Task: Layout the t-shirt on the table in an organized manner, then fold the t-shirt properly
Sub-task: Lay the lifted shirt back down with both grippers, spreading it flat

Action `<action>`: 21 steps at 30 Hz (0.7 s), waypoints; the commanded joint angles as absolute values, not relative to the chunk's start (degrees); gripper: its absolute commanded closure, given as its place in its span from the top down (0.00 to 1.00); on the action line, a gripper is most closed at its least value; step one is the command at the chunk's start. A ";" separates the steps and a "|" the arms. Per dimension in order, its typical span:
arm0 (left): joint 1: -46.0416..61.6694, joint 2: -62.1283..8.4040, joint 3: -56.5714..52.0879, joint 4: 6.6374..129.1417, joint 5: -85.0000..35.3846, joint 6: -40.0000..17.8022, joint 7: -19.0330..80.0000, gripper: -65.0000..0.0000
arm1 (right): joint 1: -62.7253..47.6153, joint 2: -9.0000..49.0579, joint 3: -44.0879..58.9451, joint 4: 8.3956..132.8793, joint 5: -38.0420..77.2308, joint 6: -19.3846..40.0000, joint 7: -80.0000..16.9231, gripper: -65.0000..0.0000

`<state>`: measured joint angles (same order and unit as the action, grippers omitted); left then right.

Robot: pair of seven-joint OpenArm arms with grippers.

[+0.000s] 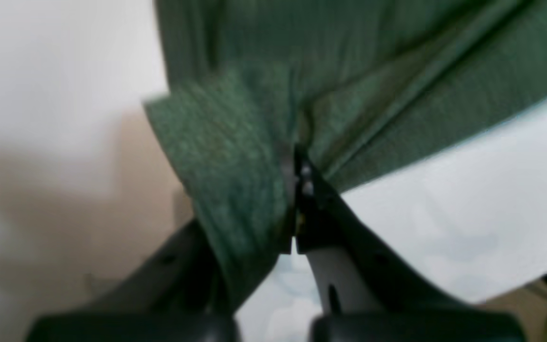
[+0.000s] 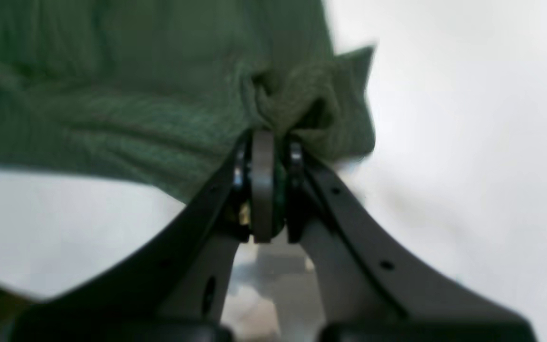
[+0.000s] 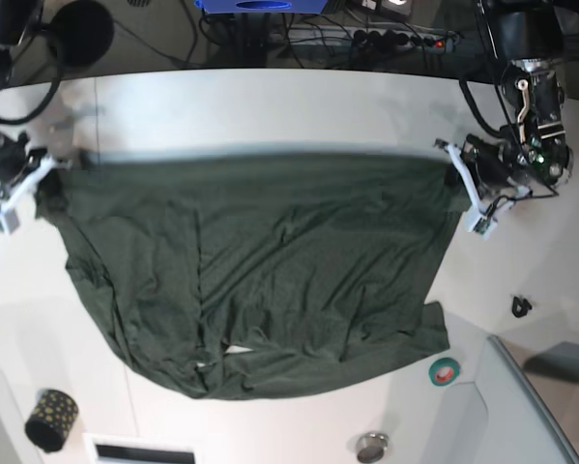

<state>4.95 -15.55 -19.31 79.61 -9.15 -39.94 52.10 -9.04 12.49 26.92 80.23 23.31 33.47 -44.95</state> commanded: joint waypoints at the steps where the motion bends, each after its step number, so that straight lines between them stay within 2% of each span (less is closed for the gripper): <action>1: 4.62 -16.66 -19.74 81.01 -9.71 -40.00 51.30 0.00 | -8.57 13.32 27.30 81.27 24.13 33.54 -43.47 0.00; 5: 6.29 -17.63 -19.82 82.86 -9.27 -40.00 51.30 0.00 | -9.80 13.32 26.86 81.71 24.13 33.54 -43.21 0.00; 8: 2.51 -18.07 -19.30 82.42 -9.19 -40.00 51.65 0.00 | -4.97 14.02 26.68 79.69 23.87 33.54 -43.21 0.00; 11: -7.60 -17.80 -14.11 77.32 -9.10 -40.00 51.56 0.00 | 6.73 17.10 23.60 71.16 19.82 33.54 -41.80 0.00; 15: -25.54 -15.43 -7.78 65.80 -9.89 -40.00 51.12 0.00 | 22.81 19.82 20.09 61.32 14.11 33.54 -33.80 0.00; 18: -35.74 -12.26 -11.74 64.40 -9.89 -40.00 51.65 0.00 | 30.55 21.05 20.09 63.52 13.76 33.54 -35.56 0.00; 21: -39.16 -11.47 -14.29 70.55 -9.71 -40.00 53.85 0.00 | 30.02 22.46 20.26 73.10 13.93 33.54 -39.87 0.00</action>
